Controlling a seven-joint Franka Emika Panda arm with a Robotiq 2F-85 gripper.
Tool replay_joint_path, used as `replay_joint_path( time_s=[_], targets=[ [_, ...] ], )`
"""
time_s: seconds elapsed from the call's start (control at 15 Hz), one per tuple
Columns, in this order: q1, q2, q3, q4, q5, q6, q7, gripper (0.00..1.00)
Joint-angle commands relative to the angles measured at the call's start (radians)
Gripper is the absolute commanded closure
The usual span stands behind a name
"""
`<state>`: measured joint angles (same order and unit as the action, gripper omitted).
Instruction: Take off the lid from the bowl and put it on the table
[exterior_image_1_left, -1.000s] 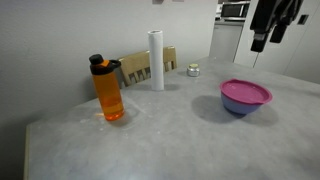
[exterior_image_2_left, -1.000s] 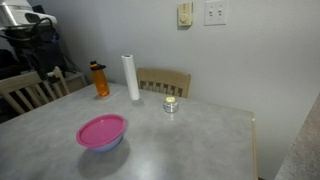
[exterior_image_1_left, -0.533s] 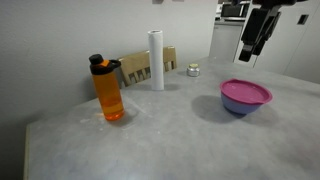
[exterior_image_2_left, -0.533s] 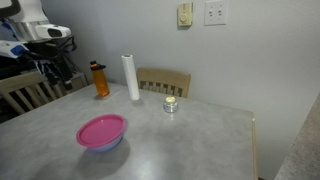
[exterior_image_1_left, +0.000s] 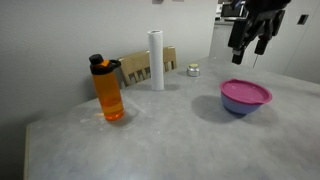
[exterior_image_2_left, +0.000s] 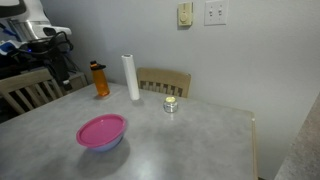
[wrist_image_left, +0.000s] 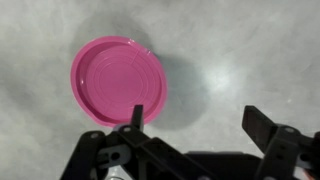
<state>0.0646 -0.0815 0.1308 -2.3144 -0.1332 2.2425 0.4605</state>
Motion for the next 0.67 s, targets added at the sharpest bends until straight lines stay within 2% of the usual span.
replay_joint_path(
  time_s=[0.0,0.07,0.13,0.33,0.47,0.6],
  targets=[
    [-0.006,0.196,-0.018,0.153,0.013,-0.095,0.109,0.0],
    [-0.006,0.237,-0.033,0.178,0.083,-0.109,0.033,0.0],
    [-0.017,0.268,-0.046,0.184,0.156,-0.076,-0.05,0.0],
    [-0.054,0.349,-0.073,0.223,0.346,-0.092,-0.192,0.0],
    [-0.074,0.383,-0.093,0.24,0.413,-0.12,-0.223,0.0],
    [-0.082,0.403,-0.115,0.248,0.432,-0.141,-0.206,0.0]
  ],
)
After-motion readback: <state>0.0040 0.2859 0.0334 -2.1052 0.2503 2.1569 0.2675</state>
